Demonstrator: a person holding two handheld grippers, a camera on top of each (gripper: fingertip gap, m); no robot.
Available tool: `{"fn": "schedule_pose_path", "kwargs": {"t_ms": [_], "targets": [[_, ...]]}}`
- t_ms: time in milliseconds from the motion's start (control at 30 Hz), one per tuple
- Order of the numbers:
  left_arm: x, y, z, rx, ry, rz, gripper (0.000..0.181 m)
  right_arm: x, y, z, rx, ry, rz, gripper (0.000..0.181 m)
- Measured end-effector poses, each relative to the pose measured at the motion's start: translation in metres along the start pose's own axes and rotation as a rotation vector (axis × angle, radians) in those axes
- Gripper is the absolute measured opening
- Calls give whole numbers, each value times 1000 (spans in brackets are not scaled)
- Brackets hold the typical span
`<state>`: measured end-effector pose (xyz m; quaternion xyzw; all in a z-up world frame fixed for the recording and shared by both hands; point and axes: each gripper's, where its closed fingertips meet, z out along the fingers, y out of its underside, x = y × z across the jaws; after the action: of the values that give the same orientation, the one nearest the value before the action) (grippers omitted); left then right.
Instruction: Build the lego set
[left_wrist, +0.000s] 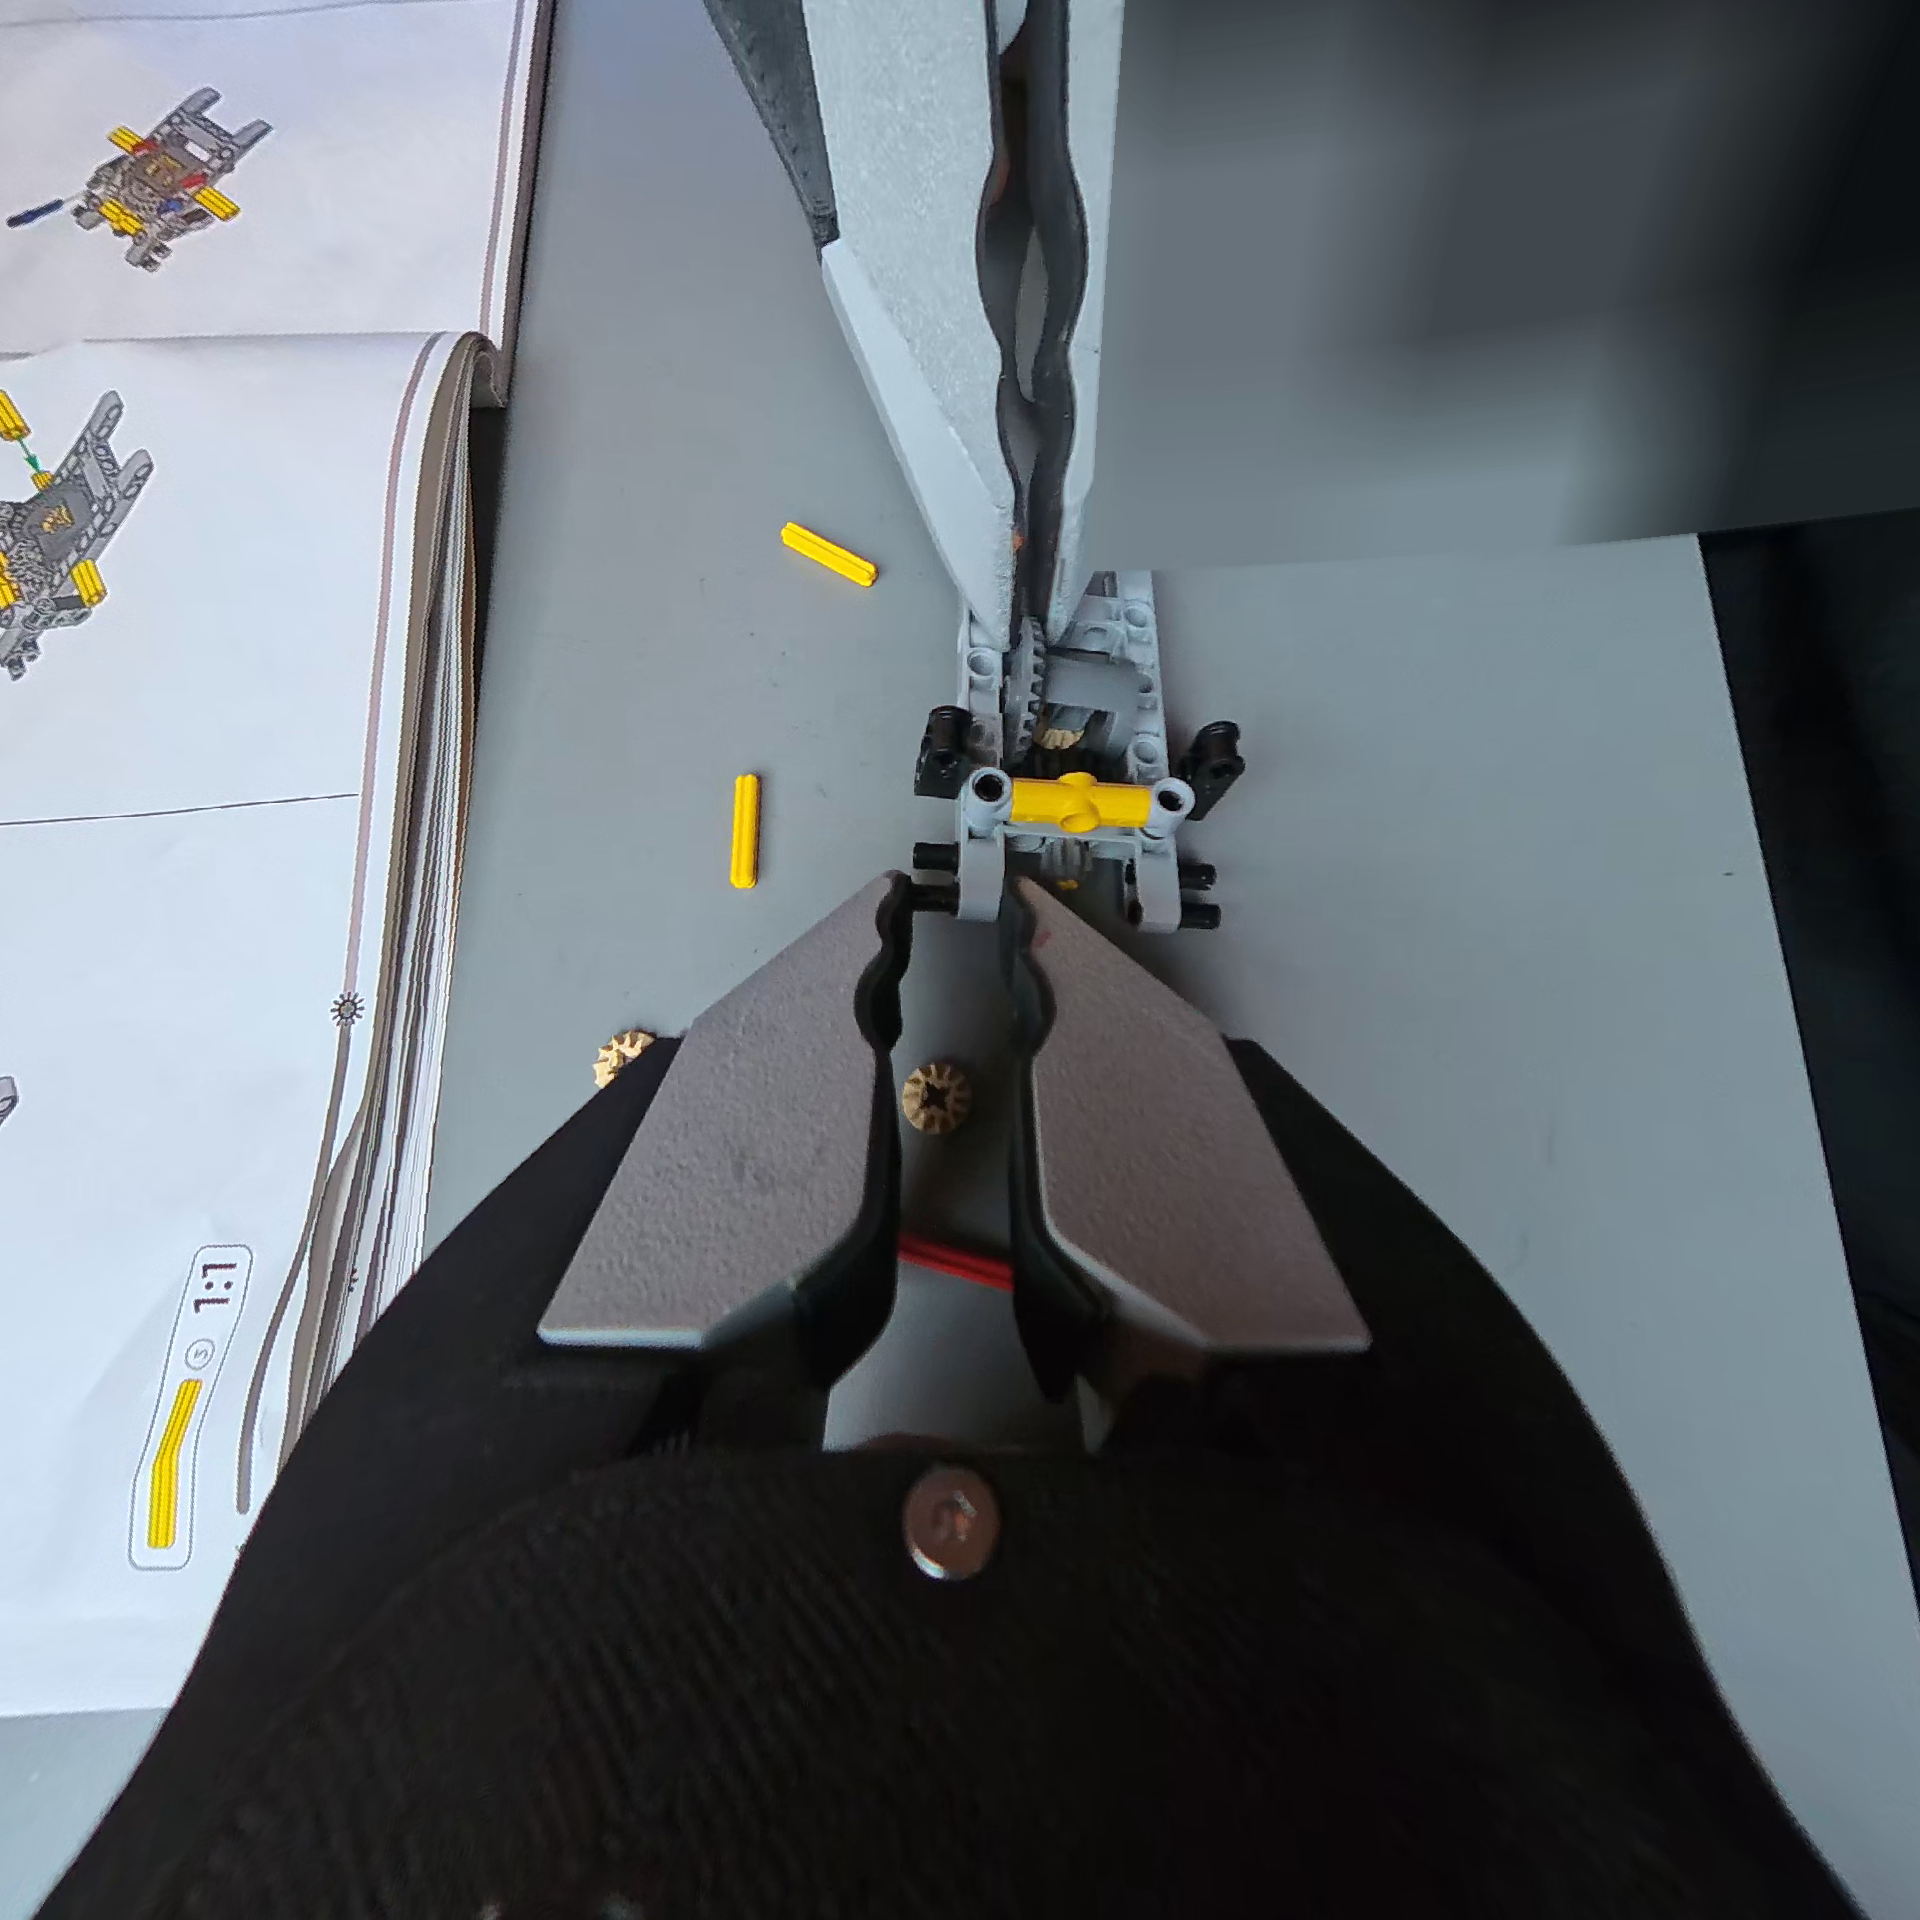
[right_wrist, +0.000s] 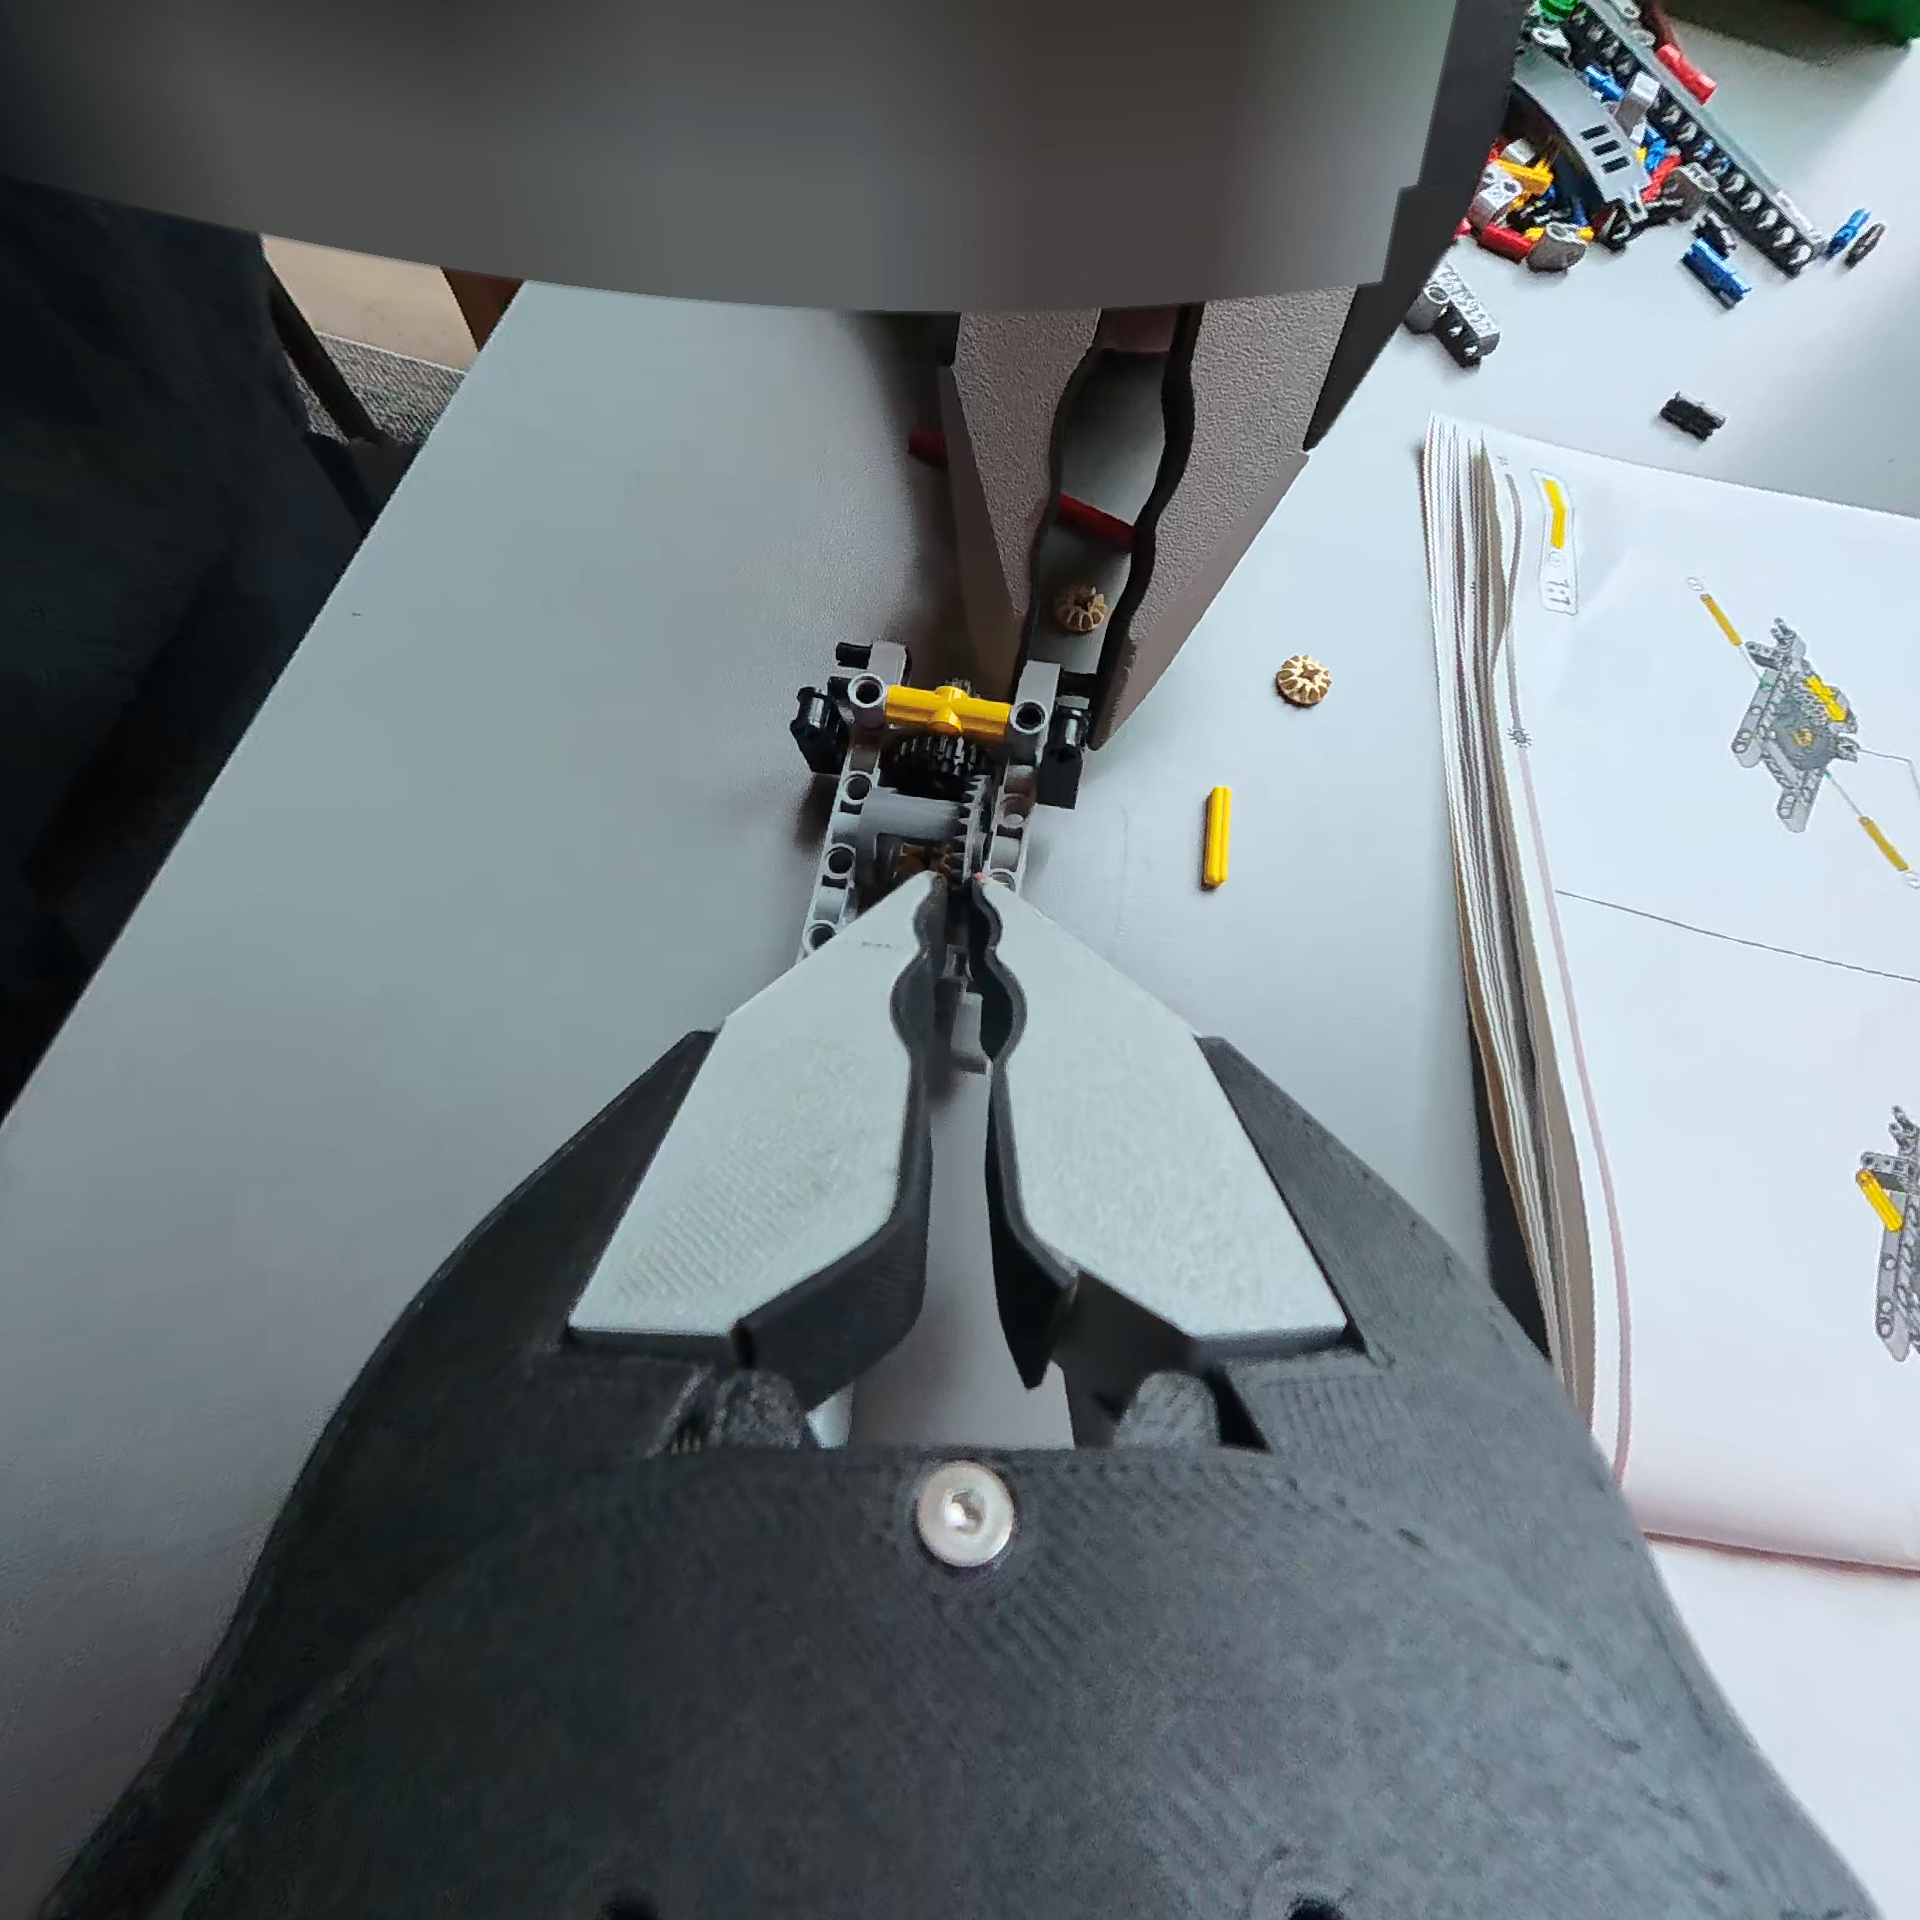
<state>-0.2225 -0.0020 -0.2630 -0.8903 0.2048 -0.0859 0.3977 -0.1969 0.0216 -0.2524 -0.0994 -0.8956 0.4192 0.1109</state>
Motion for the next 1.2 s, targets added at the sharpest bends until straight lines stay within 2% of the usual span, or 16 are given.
{"fn": "schedule_pose_path", "kwargs": {"t_ms": [367, 867, 1200], "targets": [[2, 0, 0, -2, -7, 25, 14, 0, -1, 1, -27, 49, -51, 0], [0, 0, 0, -2, -21, 29, 14, 3, 1, 0, -68, 98, 37, 0], [0, 1, 0, -2, -25, 33, 14, 3, 1, 0, -72, 124, 6, 0]]}}
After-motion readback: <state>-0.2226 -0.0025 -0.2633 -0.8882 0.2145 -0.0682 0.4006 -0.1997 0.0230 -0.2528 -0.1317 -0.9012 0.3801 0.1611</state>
